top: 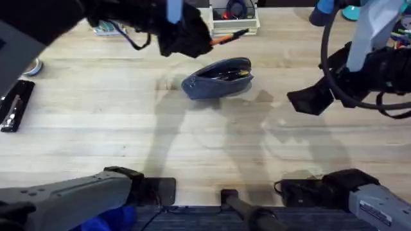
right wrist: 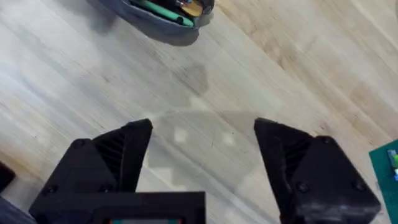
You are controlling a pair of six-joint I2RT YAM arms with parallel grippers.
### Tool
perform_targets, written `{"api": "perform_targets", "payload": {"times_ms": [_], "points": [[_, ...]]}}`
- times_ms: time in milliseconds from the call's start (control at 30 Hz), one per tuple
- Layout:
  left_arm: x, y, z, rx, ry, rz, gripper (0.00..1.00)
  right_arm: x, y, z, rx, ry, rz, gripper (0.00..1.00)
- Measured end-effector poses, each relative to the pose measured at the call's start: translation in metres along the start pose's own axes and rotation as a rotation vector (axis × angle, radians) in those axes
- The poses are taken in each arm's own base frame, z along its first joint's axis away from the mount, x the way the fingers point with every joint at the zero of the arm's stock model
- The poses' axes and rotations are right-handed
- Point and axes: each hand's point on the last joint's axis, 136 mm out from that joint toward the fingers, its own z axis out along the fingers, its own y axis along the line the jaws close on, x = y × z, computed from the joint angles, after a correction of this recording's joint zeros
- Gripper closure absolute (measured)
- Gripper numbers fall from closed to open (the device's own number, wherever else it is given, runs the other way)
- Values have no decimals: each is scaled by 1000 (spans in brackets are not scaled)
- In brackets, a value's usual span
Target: Unzip the bag, pick up the pens from the table one at a time and place them inside, then zip the bag closed.
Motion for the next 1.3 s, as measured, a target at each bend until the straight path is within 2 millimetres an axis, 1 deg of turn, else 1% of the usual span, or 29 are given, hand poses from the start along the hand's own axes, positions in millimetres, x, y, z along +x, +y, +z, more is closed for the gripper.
{"api": "perform_targets", "payload": {"times_ms": [167,267,567,733,900,1033,1133,1167,1300], "points": [[-15,-10,12,20,-11,22,958,0,0,0,0,0,0,4],[-16,-15,21,46,-3,11,958,0,0,0,0,0,0,4],[5,-13,77,135,51,-30,958,0,0,0,0,0,0,4],[15,-18,96,185,72,-50,958,0,0,0,0,0,0,4],[26,-14,115,203,84,-64,958,0,0,0,0,0,0,5],[35,-11,127,212,94,-77,958,0,0,0,0,0,0,5],[43,-12,133,221,118,-93,958,0,0,0,0,0,0,4],[53,-13,134,219,163,-107,957,0,0,0,0,0,0,4],[66,-14,131,208,234,-121,958,0,0,0,0,0,0,4]]}}
